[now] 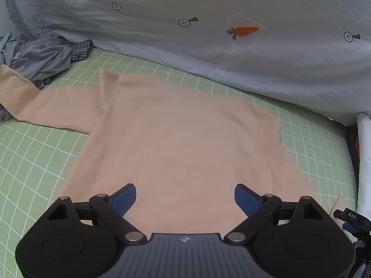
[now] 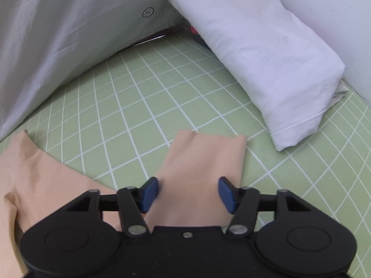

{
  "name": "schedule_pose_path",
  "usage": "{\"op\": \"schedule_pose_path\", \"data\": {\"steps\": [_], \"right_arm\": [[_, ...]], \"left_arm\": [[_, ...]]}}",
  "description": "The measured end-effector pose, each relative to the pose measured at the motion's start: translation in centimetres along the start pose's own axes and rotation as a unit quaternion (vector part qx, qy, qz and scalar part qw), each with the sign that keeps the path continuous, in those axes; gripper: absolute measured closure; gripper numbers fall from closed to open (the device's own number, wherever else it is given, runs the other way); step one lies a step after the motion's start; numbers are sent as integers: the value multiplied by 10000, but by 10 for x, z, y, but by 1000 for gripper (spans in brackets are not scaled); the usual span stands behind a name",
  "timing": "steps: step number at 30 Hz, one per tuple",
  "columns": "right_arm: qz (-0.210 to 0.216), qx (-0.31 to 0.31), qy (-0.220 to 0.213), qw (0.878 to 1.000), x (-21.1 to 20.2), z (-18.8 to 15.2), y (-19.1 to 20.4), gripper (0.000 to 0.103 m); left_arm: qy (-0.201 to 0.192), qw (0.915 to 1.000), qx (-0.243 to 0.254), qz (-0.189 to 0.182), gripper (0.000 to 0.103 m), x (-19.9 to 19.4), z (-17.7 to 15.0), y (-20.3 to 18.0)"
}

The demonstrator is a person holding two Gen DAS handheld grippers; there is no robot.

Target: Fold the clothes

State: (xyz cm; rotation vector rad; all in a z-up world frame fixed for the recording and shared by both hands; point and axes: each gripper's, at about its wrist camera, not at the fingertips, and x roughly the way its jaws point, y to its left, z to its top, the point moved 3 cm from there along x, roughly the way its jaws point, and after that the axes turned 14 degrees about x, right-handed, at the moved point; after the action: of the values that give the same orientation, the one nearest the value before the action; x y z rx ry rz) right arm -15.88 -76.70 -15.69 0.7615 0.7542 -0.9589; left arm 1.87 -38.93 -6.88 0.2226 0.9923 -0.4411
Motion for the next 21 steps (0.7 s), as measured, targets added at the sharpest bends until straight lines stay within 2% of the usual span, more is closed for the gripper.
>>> {"op": "schedule_pose_path", "data": {"steps": [1, 2, 3, 5, 6, 7, 8, 10, 12, 14, 15, 16, 17, 18, 19, 21], "right_arm": [[71, -96, -9, 9999, -1, 0, 0, 63], [173, -220, -6, 9996, -2, -1, 0, 81], [278, -312, 11, 9991, -3, -2, 1, 88], [331, -324, -29, 9989, -8, -2, 0, 89], [392, -272, -89, 9988, -10, -1, 2, 87], [453, -219, -148, 9986, -12, 0, 3, 79], [515, -166, -207, 9983, -14, 0, 4, 60], [515, -155, -261, 9982, -12, 0, 10, 38], [410, -213, -248, 9986, -4, -1, 17, 40], [130, -266, -62, 9995, 7, -4, 21, 50], [107, -322, -176, 9993, 6, -4, 21, 53], [86, -371, -172, 9991, 6, -5, 21, 64], [78, -434, -232, 9988, 5, -6, 21, 81], [87, -476, -264, 9985, 3, -7, 19, 93], [138, -439, -349, 9983, -3, -7, 15, 99], [245, -367, -533, 9976, -15, -8, 7, 99]], "left_arm": [[-12, 10000, -17, 5, 11, -1, 0, 0], [-20, 10000, -30, -1, 11, -2, 0, 0], [-26, 10000, -38, -11, 11, -2, 0, 0], [-40, 10000, -24, -55, 11, -4, -1, -1], [-52, 10000, -8, -79, 11, -5, -2, -2], [-69, 9999, 11, -99, 11, -7, -2, -3], [-87, 9999, 26, -118, 11, -9, -3, -4], [-94, 9998, 9, -159, 11, -11, -5, -5], [-92, 9998, -21, -201, 11, -12, -8, -6], [-113, 9997, -74, -213, 11, -14, -9, -5], [-139, 9996, -114, -200, 11, -16, -10, -4], [-175, 9996, -162, -173, 11, -18, -10, -2], [-211, 9994, -211, -145, 11, -20, -11, 0], [-235, 9993, -267, -121, 11, -21, -11, 3], [-244, 9991, -320, -108, 11, -22, -11, 5], [-266, 9988, -392, -106, 11, -25, -13, 8]]}}
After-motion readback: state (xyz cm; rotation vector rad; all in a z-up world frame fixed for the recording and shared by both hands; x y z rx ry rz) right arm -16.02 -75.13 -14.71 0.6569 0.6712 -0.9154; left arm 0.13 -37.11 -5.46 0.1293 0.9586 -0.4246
